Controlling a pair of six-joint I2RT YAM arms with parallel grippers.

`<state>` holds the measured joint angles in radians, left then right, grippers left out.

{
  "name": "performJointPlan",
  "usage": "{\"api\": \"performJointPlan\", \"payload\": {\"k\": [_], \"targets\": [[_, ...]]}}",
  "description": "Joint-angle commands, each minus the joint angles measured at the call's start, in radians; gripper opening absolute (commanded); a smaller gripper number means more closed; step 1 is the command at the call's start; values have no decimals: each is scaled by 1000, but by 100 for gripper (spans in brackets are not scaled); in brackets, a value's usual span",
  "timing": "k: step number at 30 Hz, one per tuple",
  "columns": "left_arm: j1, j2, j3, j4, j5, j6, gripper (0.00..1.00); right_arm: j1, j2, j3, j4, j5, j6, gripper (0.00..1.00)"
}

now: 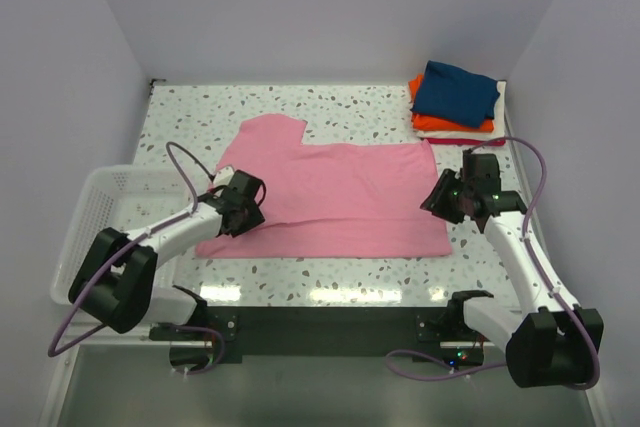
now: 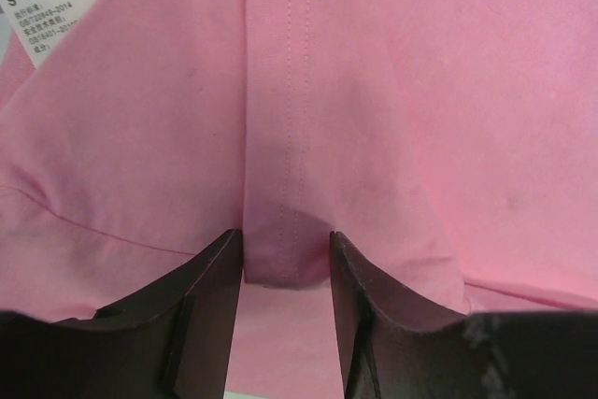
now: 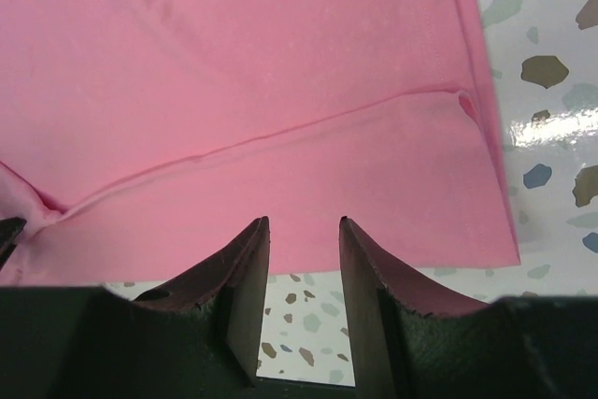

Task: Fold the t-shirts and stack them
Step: Fold the tshirt

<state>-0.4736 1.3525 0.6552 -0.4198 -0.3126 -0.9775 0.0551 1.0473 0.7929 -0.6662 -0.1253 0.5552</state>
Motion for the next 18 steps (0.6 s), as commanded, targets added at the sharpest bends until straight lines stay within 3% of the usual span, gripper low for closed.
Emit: {"api": "performJointPlan", "payload": {"k": [1, 11, 15, 18], "targets": [[-5, 5, 31, 76, 18, -6, 46, 5, -6, 14, 34, -11, -21, 40], [-5, 5, 73, 91, 9, 5, 10, 5, -23, 9, 37, -4, -24, 39], [-3, 39, 113, 104, 13, 25, 0, 5, -17, 3, 45, -2, -24, 39], [-5, 77, 155, 108, 12, 36, 0, 3, -9, 2, 53, -2, -24, 39]]}}
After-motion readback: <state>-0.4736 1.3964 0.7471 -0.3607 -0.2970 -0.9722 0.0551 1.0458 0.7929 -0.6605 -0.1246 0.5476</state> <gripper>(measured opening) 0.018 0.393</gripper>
